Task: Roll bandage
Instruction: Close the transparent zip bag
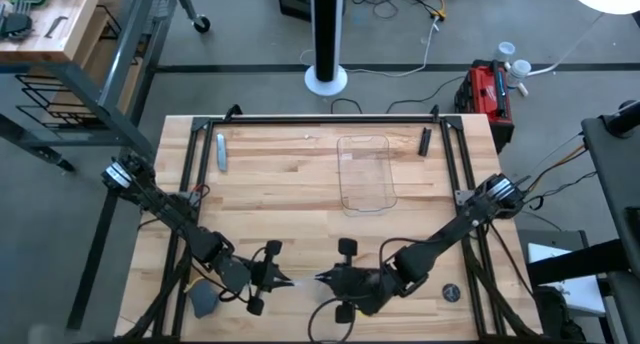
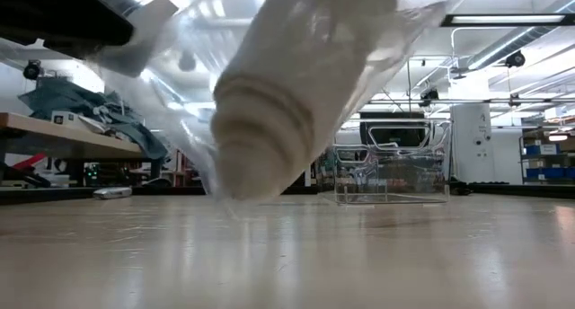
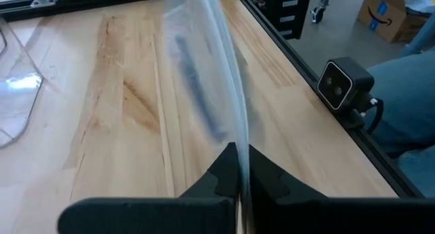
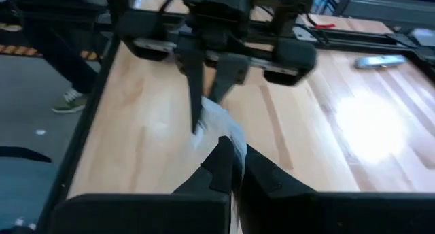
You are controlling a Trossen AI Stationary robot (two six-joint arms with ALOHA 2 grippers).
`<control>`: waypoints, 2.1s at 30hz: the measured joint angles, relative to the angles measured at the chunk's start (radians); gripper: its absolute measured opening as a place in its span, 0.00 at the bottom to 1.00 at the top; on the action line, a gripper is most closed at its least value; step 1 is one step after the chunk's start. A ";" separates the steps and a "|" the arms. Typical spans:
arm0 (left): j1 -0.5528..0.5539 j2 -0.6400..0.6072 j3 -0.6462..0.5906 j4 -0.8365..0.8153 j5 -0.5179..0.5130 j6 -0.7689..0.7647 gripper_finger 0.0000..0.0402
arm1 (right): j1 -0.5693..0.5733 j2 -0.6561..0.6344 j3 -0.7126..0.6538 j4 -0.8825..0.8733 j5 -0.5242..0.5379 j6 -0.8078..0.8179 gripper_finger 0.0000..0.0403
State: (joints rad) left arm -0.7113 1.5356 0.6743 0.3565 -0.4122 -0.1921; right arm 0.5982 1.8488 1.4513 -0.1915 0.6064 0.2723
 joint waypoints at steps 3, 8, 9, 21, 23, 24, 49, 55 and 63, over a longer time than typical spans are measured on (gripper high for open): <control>0.000 0.000 0.000 0.001 0.000 0.000 0.00 | 0.009 -0.017 0.000 -0.051 0.026 0.030 0.00; 0.000 0.000 -0.001 0.000 0.000 0.000 0.00 | 0.024 -0.030 0.000 -0.086 0.038 0.057 0.00; 0.000 0.000 -0.001 0.000 0.000 0.000 0.00 | 0.027 -0.030 0.000 -0.094 0.050 0.063 0.00; 0.000 0.000 -0.001 0.000 0.001 0.000 0.00 | 0.030 -0.030 0.000 -0.216 0.101 0.162 0.00; -0.002 0.000 -0.001 0.000 0.002 0.000 0.00 | 0.030 -0.030 0.000 -0.229 0.104 0.173 0.00; -0.005 0.000 -0.001 0.000 0.003 0.000 0.00 | 0.030 -0.030 0.000 -0.230 0.110 0.174 0.00; -0.188 -0.186 -0.035 0.100 -0.163 0.204 0.00 | 0.091 -0.030 0.000 0.099 0.075 -0.106 0.00; -0.304 -0.238 -0.111 0.471 -0.180 0.549 0.02 | 0.154 -0.050 0.000 0.252 0.066 -0.282 0.00; -0.308 -0.242 -0.220 0.712 -0.187 0.646 0.01 | 0.171 -0.033 0.000 0.498 -0.001 -0.496 0.00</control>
State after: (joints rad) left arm -1.0195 1.2934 0.4543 1.0690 -0.5994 0.4536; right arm 0.7695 1.8155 1.4517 0.3061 0.6057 -0.2242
